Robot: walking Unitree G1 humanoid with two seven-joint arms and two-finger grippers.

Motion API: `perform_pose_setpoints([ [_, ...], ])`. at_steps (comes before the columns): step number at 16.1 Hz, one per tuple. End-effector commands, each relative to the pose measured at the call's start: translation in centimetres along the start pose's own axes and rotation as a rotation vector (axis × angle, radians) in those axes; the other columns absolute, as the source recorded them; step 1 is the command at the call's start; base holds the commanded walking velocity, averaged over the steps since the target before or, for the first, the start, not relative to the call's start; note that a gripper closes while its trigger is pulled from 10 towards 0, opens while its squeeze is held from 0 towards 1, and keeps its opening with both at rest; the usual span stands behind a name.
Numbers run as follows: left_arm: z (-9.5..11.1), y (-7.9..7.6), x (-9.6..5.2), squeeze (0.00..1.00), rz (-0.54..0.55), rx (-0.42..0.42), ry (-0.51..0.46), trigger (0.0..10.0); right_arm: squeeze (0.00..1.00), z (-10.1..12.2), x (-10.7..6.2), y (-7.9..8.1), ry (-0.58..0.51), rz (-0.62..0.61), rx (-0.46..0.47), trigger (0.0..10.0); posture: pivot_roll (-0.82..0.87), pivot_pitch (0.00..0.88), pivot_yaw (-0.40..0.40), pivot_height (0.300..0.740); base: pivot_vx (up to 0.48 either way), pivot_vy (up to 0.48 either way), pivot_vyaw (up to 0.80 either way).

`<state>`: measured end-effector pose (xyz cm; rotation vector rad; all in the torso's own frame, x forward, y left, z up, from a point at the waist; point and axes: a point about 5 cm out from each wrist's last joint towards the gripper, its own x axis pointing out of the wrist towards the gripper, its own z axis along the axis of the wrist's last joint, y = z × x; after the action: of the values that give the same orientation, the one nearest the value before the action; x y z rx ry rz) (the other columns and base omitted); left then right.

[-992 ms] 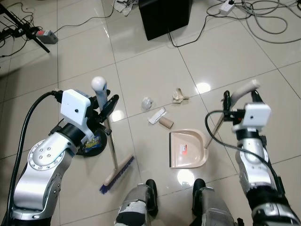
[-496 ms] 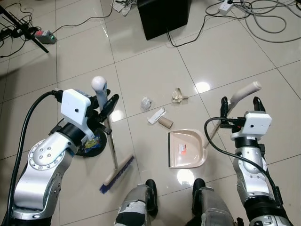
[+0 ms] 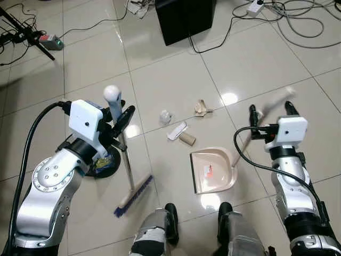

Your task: Sweep floor

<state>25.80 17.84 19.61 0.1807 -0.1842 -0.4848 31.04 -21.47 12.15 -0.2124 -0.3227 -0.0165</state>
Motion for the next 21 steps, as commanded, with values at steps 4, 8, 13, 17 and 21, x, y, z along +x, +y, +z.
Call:
perform_pose_setpoints([
  [4, -0.2, 0.3, -0.5, 0.0, 0.026, 0.018, 0.02, 10.0, 0.0, -0.3, -0.7, 1.2, 0.023, 0.038, 0.018, 10.0, 0.33, 0.342, 0.198, 0.74, 0.0, 0.0, 0.0],
  [8, -0.2, 0.4, -0.4, 0.0, 0.027, 0.018, 0.024, 10.0, 0.0, 0.1, -0.8, 1.0, 0.021, 0.044, 0.019, 10.0, 0.32, 0.338, 0.198, 0.74, 0.0, 0.0, 0.0],
  [13, -0.4, 0.4, -0.4, 0.0, 0.035, 0.013, 0.022, 10.0, 0.0, 0.0, -0.1, -0.8, 0.088, 0.063, 0.032, 10.0, 0.31, 0.326, 0.19, 0.74, 0.0, 0.0, 0.0],
  [17, -0.4, 0.5, -0.6, 0.0, 0.047, 0.012, 0.018, 10.0, 0.0, 0.3, 0.0, -2.4, 0.063, 0.136, 0.008, 10.0, 0.3, 0.313, 0.179, 0.74, 0.0, 0.0, 0.0],
  [21, -0.5, 0.6, -0.6, 0.0, 0.056, 0.013, 0.019, 10.0, 0.0, 0.5, 0.1, -2.8, 0.059, 0.192, -0.005, 10.0, 0.29, 0.303, 0.173, 0.74, 0.0, 0.0, 0.0],
])
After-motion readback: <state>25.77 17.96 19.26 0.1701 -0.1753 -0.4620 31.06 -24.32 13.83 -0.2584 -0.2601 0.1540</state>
